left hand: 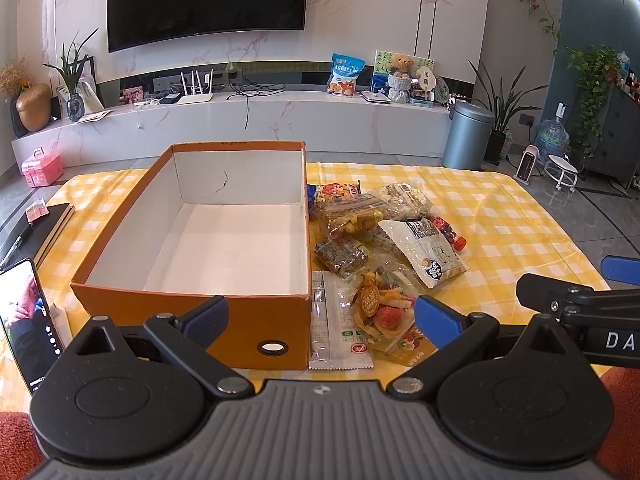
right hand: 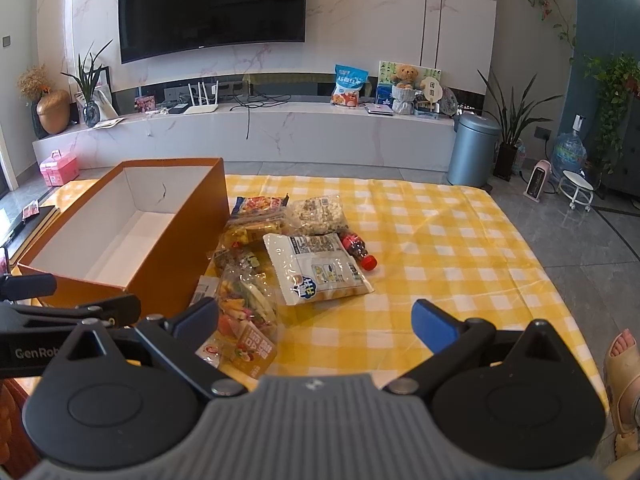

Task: Organize snacks

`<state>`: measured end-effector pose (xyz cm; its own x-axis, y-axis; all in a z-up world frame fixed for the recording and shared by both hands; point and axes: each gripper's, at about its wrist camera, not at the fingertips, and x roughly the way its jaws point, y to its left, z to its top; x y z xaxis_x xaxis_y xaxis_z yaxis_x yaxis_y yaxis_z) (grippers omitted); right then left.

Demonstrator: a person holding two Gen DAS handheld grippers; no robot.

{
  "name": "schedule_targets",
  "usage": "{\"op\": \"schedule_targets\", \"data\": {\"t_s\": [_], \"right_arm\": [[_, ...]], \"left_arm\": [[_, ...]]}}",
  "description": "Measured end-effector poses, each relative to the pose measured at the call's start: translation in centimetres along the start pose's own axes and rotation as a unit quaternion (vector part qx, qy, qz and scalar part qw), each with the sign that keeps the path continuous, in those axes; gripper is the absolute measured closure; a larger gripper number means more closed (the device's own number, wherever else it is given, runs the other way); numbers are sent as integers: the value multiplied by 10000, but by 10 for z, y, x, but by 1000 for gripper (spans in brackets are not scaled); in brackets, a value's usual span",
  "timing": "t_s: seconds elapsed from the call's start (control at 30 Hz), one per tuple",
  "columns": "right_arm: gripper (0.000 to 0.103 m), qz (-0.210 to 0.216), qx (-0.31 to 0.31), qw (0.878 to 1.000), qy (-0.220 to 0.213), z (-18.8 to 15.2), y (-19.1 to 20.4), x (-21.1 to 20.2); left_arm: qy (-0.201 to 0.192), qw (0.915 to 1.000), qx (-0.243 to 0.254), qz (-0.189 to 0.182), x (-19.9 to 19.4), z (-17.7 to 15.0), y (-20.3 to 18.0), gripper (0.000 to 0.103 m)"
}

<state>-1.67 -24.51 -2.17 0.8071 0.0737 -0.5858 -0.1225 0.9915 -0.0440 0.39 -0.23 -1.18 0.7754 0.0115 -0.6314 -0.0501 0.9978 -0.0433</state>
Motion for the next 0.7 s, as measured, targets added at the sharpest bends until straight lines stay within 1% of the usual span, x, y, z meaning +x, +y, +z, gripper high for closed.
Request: {"op": "schedule_targets", "data": {"t_s": [0.7], "right_arm": [[3,-11,9,10000,3,0,-1,1]], "left_arm": [[5,10000,-2,-1,0,0,1,0]]}}
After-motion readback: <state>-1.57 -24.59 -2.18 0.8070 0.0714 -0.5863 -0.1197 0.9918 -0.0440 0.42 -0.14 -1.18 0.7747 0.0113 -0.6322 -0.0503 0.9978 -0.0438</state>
